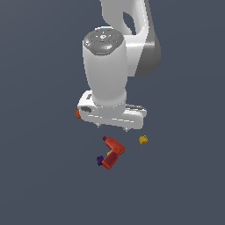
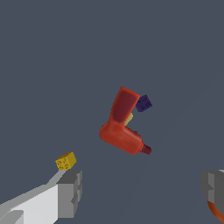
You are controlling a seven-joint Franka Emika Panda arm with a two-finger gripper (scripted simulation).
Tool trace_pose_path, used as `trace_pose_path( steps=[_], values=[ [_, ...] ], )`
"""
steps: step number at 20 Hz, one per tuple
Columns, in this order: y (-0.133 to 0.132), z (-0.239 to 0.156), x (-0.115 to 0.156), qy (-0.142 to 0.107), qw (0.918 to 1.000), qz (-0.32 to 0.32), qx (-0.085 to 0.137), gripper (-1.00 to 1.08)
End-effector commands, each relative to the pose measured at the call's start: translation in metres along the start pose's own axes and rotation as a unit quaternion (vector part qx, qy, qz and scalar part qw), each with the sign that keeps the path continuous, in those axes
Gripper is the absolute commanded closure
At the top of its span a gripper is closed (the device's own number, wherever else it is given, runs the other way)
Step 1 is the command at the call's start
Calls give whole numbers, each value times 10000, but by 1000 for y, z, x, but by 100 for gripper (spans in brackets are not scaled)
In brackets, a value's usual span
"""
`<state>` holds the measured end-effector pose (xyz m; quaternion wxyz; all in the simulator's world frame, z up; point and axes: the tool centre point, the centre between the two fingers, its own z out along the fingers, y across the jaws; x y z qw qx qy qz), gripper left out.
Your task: Pick up a designated object from a clutter of objects.
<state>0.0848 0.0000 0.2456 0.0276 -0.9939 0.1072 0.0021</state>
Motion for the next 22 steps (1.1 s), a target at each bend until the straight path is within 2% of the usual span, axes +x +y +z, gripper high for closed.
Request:
trace_pose_path(
  steps=[1, 11, 22],
  values=[
    [1, 19, 15, -15, 9996, 271, 53, -100],
    [9, 102, 61, -75, 9914, 1288, 204, -100],
    [17, 153, 80, -107, 9821, 1861, 258, -100]
  ],
)
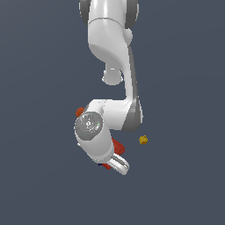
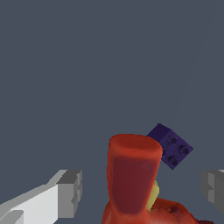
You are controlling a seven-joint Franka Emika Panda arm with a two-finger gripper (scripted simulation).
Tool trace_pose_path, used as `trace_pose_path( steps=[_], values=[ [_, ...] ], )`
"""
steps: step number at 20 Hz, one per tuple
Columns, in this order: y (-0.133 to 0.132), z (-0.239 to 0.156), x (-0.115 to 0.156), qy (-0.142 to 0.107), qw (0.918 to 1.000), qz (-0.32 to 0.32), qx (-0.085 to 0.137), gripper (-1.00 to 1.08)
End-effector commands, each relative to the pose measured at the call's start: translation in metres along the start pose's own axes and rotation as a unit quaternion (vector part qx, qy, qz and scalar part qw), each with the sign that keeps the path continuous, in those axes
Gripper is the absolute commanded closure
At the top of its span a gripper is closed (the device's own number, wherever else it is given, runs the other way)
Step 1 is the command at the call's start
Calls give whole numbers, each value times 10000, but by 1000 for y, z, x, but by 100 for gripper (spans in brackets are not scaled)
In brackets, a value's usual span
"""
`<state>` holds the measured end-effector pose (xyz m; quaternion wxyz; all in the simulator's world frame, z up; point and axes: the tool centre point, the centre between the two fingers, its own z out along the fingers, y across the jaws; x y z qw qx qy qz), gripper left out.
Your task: Pick up a designated object from a clutter of objects.
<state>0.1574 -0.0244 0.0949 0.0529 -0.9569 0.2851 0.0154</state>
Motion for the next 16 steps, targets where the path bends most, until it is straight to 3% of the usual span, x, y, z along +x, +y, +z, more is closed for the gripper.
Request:
trace_pose_path(
  steps=[1, 16],
  values=[
    [0, 6, 3, 3, 10000, 70, 10, -100],
    [0, 38, 3, 1, 10000, 94, 10, -100]
  ],
)
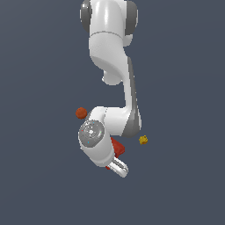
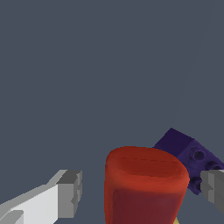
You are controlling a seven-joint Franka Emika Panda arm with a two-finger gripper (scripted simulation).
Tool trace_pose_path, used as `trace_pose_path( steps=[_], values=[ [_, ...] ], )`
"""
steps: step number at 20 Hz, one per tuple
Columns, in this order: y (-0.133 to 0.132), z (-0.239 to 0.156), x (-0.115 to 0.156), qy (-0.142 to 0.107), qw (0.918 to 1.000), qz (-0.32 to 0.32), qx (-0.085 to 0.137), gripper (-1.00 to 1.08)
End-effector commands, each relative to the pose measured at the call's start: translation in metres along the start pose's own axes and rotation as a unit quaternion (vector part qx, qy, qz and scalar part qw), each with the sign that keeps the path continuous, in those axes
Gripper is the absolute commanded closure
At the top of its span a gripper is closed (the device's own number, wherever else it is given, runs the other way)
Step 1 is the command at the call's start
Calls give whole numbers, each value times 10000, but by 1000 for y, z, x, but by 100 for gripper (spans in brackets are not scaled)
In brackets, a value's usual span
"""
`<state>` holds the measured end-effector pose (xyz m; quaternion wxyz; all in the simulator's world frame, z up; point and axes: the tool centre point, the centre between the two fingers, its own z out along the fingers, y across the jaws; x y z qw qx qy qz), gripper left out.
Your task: Pick up a designated object from a clutter of objects.
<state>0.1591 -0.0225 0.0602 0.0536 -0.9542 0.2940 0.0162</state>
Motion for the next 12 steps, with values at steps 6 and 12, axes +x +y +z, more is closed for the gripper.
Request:
trace_pose_path(
  steps=[6, 12],
  values=[
    [0, 3, 0, 7, 10000, 4, 4, 108],
    [0, -1, 3, 42, 10000, 15, 18, 108]
  ],
)
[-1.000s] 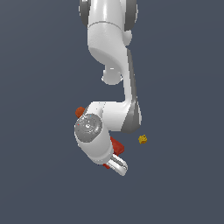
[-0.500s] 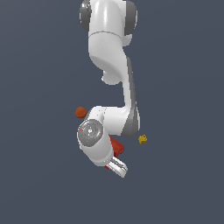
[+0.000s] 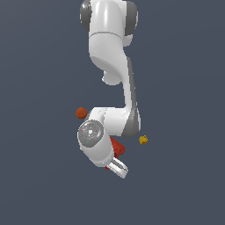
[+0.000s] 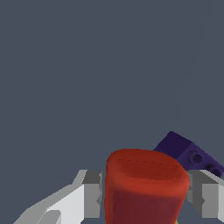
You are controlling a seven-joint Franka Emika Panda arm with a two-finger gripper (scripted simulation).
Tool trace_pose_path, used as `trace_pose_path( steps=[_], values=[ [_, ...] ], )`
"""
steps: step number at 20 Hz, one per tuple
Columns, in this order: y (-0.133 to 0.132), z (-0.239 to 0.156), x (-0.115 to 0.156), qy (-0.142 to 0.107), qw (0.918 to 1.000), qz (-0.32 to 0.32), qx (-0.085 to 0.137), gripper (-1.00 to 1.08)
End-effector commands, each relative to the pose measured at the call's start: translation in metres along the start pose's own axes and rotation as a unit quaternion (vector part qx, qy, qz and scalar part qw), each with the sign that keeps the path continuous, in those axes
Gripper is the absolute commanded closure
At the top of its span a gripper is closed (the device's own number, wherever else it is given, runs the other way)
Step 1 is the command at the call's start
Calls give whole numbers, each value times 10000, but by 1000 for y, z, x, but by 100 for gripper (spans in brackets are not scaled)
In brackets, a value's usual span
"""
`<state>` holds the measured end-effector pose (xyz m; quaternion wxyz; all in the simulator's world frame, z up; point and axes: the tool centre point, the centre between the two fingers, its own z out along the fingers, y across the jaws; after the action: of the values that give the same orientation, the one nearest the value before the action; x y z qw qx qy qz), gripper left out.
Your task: Pick up a designated object from a clutter of objects.
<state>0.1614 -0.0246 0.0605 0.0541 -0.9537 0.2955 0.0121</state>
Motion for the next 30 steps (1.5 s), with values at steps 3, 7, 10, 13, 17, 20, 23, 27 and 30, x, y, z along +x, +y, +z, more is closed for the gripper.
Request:
trace_pose_path(
  steps=[3, 7, 10, 13, 17, 20, 23, 27, 30],
  values=[
    [0, -2, -1, 4, 10000, 2, 1, 108],
    [1, -7, -5, 4, 10000, 2, 1, 108],
    [2, -15, -11, 4, 10000, 2, 1, 108],
    [3, -25, -20, 1, 10000, 1, 0, 108],
    [5, -45, -35, 1, 10000, 1, 0, 108],
    [7, -63, -49, -2, 10000, 0, -1, 108],
    [9, -84, -66, -6, 10000, -1, -2, 108],
    [12, -112, -88, -9, 10000, -2, -3, 108],
    [14, -134, -105, -11, 10000, -3, -5, 108]
  ],
)
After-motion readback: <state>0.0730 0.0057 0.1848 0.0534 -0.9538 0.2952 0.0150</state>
